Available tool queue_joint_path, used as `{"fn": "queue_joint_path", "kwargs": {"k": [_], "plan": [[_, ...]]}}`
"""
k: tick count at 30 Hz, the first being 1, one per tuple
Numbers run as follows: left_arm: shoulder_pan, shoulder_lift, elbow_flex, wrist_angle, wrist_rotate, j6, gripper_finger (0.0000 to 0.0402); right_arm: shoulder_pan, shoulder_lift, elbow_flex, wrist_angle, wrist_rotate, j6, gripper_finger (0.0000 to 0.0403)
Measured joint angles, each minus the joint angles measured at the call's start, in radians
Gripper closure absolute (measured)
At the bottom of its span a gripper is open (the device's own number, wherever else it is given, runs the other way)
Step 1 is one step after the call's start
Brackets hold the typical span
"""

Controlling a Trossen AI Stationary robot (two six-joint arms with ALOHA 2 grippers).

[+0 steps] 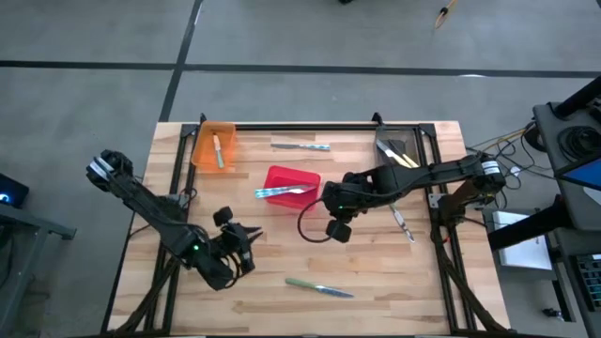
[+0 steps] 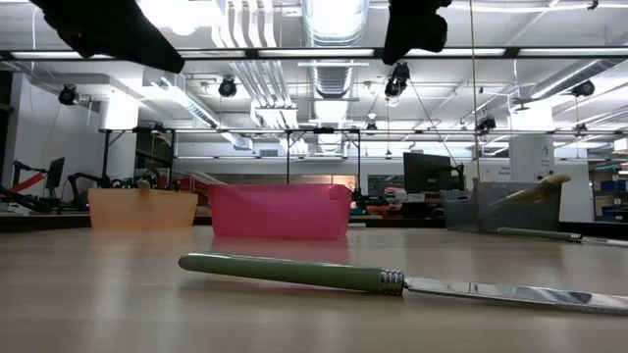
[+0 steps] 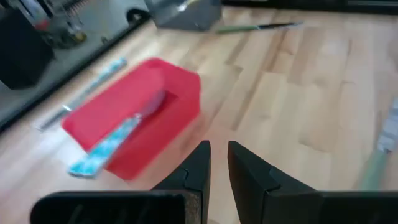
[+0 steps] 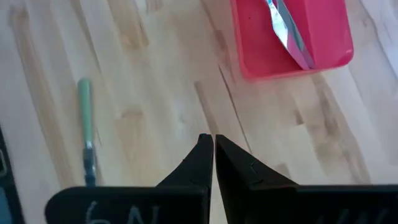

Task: Sort silverware by color (type)
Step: Put the bottom green table knife into the orange bin

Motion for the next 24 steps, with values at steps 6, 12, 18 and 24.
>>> {"fn": "queue_joint_path", "kwargs": {"k": [6, 12, 18, 24], "plan": [[0.0, 0.02, 0.0, 0.002, 0.132, -0.05, 0.0364, 0.0, 0.0, 0.0, 0.001, 0.003, -0.12, 0.0394], [0.0, 0.021, 0.0, -0.013, 0.211, -0.044, 0.0364, 0.0, 0.0, 0.0, 0.003, 0.003, -0.12, 0.0394], [0.0, 0.013, 0.0, -0.035, 0.436, -0.06, 0.0364, 0.0, 0.0, 0.0, 0.01, 0.003, -0.141, 0.0394], [-0.01, 0.002, 0.054, -0.067, 0.646, -0.084, 0.0364, 0.047, 0.001, -0.091, 0.097, 0.004, -0.257, 0.0394]]}}
